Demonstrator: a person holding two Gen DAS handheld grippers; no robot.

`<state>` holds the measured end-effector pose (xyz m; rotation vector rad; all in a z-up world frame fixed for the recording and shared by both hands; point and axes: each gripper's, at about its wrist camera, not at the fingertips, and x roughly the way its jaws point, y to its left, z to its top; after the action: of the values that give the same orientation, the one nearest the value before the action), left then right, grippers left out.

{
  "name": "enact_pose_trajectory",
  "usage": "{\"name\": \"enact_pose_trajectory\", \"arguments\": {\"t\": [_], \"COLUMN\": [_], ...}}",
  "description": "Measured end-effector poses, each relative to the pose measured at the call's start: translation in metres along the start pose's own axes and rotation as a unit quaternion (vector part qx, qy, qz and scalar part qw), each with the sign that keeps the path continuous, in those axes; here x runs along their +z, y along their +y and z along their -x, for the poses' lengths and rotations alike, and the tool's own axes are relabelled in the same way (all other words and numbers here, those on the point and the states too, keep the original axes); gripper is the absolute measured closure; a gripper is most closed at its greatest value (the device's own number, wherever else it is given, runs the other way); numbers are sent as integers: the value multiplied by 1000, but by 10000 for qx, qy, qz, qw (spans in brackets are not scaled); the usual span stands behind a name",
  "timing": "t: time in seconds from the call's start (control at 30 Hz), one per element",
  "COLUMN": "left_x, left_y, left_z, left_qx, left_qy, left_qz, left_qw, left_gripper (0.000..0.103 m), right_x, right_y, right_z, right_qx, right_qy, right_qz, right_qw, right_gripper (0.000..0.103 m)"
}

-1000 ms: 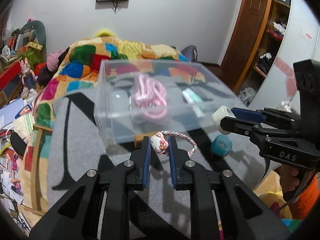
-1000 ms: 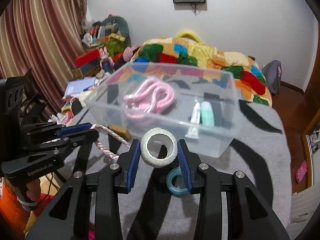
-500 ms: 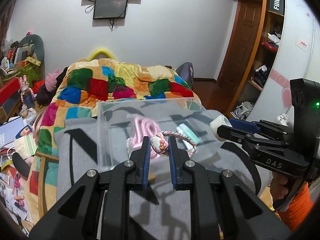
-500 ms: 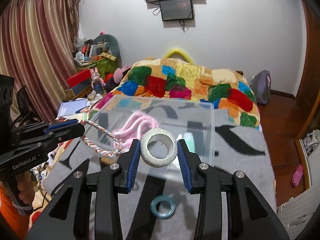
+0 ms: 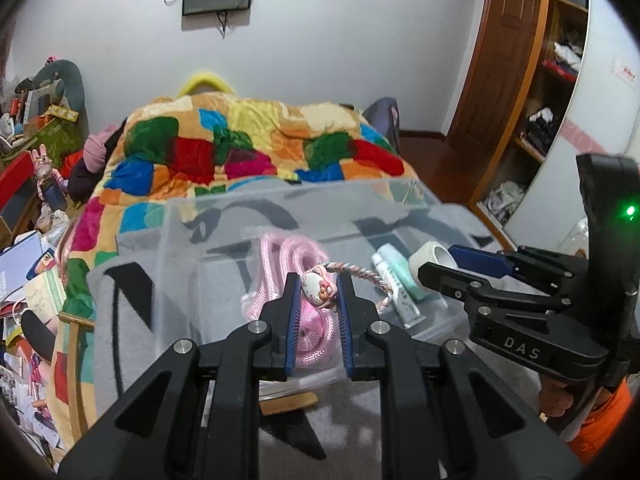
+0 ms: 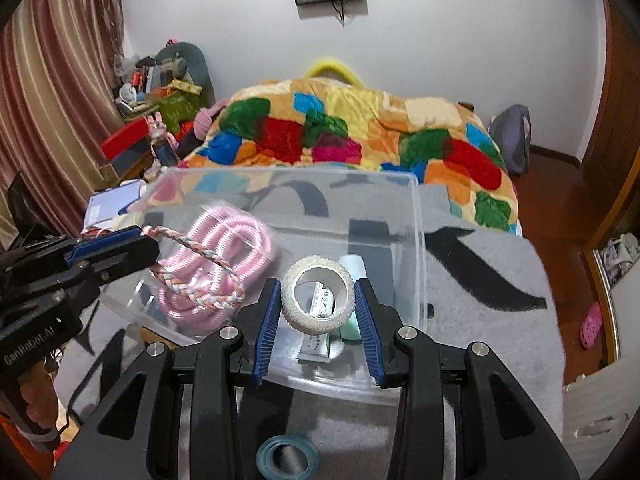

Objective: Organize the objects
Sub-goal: 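Grasp the braided rope toy with the left tool while the right tool grasps the white tape roll, then release the rope toy and white tape roll into the box with both tools, then grasp the wooden block with the left tool while the right tool grasps the blue tape roll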

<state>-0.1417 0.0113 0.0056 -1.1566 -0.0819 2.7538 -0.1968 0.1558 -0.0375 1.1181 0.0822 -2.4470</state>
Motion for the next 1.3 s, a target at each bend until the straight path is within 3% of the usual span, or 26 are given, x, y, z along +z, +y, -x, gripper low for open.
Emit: {"name": "enact_pose_trajectory", "arguments": {"t": [0.17,0.37,0.57,0.87,1.3], "left_x": [-6,-7,-8,-23,-64], "left_y": [-7,-10,-2,9,20], "left_z": [-14,0,28,60,44], "left_qx": [-89,-116,-27,172,285], "left_qy": [162,68,-143,-352,157], "left_qz": [-92,-190,-102,35,272], "left_qw": [9998,9997,9998,9992,9991], "left_gripper": [86,85,65,46,45], "right_x": [-5,-6,-8,-22,-64], "right_y": [5,8,14,20,16], "right_z": [-7,4,26,57,53], "right_qx": [-30,-49,-90,49,108], "right_qy": [154,79,-124,-333,67], "right_qz": [157,255,391,456,395], "right_qw": [9998,9996,9991,9984,9991], "right_gripper": [68,62,62,54,52]}}
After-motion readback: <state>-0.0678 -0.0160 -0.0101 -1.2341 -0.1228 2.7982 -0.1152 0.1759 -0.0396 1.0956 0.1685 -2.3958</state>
